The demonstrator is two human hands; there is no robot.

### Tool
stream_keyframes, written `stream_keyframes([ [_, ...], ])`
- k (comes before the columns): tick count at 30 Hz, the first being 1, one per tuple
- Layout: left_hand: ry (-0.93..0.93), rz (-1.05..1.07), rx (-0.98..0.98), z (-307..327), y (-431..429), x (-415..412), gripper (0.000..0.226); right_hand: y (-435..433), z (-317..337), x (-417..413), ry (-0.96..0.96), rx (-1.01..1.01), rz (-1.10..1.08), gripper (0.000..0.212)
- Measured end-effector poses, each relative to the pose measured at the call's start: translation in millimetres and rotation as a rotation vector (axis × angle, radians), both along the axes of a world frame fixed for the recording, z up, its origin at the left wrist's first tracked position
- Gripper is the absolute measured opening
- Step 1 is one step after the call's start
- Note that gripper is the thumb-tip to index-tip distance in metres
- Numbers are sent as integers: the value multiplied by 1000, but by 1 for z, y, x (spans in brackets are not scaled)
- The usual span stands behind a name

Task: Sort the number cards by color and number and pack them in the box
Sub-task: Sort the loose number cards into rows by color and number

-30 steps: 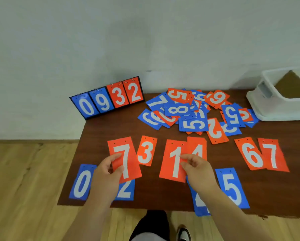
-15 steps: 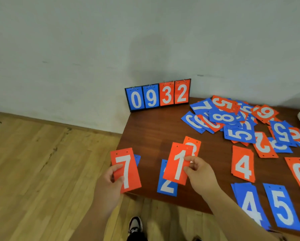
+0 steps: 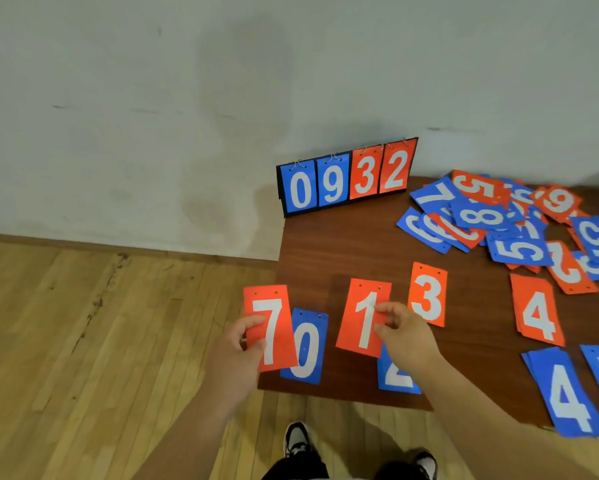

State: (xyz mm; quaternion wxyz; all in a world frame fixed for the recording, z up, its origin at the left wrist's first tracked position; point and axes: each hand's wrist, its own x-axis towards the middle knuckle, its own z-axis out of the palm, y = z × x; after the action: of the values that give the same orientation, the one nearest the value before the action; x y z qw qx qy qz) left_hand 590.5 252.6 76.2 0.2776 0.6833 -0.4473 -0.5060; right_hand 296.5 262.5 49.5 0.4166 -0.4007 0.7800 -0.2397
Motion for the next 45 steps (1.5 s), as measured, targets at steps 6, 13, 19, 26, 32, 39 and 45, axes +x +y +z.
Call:
stream_keyframes([
  [6, 19, -30, 67, -12, -17, 9, 39, -64, -13, 1, 140, -16, 47, 36],
  [13, -13, -60, 102, -31, -25, 11, 40, -105, -65, 2, 381, -1, 246, 41],
  [19, -76, -114, 113, -32, -27, 1, 34, -95, -64, 6, 664, 49, 291, 48],
  [26, -45, -229, 129, -20, -22, -42, 33, -22, 1, 31, -160, -14, 34, 18],
  [32, 19, -461, 26, -8, -12, -119, 42, 34, 10, -4, -251, 2, -80, 23],
  [39, 76, -651, 14, 2, 8, -227, 35, 81, 26, -106, -257, -92, -251, 23],
  [45, 41, -736, -54, 4, 42, -335, 37, 137, 34, -206, -152, -128, -342, 26],
])
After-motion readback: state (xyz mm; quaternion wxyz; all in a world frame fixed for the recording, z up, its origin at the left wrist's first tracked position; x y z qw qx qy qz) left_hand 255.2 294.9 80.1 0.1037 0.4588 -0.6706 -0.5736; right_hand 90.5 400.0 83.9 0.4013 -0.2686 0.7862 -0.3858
